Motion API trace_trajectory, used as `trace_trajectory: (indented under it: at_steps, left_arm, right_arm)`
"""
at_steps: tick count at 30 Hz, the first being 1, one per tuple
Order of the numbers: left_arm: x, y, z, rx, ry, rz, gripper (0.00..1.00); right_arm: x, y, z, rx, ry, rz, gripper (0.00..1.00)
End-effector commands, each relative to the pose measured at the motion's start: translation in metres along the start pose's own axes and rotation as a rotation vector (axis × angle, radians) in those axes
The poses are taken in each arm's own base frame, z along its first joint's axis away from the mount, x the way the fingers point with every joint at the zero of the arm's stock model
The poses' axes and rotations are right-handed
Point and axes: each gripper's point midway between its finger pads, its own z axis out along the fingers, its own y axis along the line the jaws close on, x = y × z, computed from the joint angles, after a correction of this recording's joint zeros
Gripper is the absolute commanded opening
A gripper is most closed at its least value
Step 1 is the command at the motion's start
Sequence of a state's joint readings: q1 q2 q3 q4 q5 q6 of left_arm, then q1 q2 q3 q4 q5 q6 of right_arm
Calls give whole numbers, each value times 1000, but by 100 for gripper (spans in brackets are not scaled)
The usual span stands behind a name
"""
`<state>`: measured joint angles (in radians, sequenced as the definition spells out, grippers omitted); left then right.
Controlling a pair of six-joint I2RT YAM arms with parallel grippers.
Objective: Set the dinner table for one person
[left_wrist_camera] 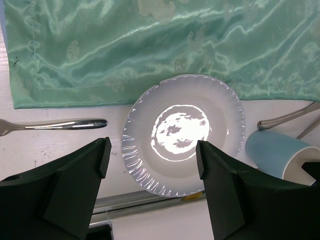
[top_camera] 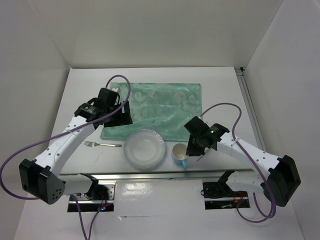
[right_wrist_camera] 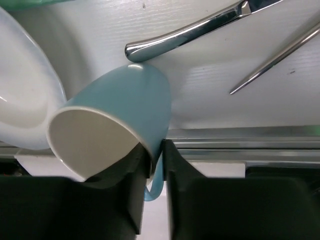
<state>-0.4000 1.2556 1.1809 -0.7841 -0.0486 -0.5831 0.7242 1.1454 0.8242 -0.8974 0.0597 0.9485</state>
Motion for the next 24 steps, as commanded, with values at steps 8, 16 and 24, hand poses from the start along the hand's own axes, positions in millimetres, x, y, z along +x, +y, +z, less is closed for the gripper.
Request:
trace_trajectory:
  at_steps: [8, 16, 24]
  left_arm:
    - [-12, -5, -3, 10, -42, -3, 86]
    - [-8, 0, -7, -10, -53, 13, 80]
    - [16, -10, 1, 87, 1, -21, 91]
  right_arm:
    - [-28, 12, -29, 4, -111, 11, 0]
    - [-121, 55, -95, -16, -327, -116, 0]
    - [-286, 71, -68, 18, -481, -105, 0]
